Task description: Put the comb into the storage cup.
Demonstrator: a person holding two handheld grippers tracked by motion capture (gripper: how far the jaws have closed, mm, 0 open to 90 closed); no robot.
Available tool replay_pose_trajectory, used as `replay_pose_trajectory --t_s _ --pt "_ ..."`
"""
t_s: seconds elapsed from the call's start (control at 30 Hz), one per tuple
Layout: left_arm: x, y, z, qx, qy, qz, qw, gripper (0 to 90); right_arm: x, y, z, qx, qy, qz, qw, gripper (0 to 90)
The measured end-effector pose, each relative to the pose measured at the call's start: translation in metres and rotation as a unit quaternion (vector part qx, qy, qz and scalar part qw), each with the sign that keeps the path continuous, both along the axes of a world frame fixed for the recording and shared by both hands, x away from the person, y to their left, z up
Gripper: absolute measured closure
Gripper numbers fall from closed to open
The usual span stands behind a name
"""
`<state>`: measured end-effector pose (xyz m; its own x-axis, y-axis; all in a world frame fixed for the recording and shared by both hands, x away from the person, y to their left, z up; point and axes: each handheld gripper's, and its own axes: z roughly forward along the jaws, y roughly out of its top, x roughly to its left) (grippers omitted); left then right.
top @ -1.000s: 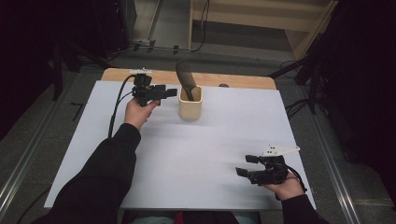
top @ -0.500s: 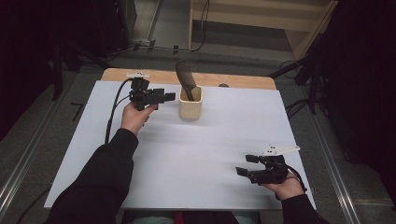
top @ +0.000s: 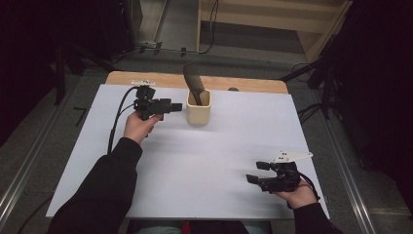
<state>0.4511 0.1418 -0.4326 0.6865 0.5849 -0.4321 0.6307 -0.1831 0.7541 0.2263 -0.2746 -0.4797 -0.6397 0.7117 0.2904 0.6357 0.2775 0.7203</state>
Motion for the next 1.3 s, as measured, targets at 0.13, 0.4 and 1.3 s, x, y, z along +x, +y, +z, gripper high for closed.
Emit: replay_pose_trajectory --t_s 0.13,0.4,1.3 --pt "-0.003 0.0 -0.001 0.001 0.002 -0.003 1.0 25.8 -0.002 0.001 0.001 -0.002 -0.001 0.001 1.0 27.0" --pt "-0.011 0.0 -0.002 0.006 0.004 -0.006 1.0 26.0 -0.002 0.002 0.001 -0.006 -0.002 0.002 1.0 27.0" --pt "-0.042 0.016 -0.007 -0.021 0.018 -0.023 0.9993 26.2 0.008 0.005 0.001 -0.007 0.001 0.001 1.0 27.0"
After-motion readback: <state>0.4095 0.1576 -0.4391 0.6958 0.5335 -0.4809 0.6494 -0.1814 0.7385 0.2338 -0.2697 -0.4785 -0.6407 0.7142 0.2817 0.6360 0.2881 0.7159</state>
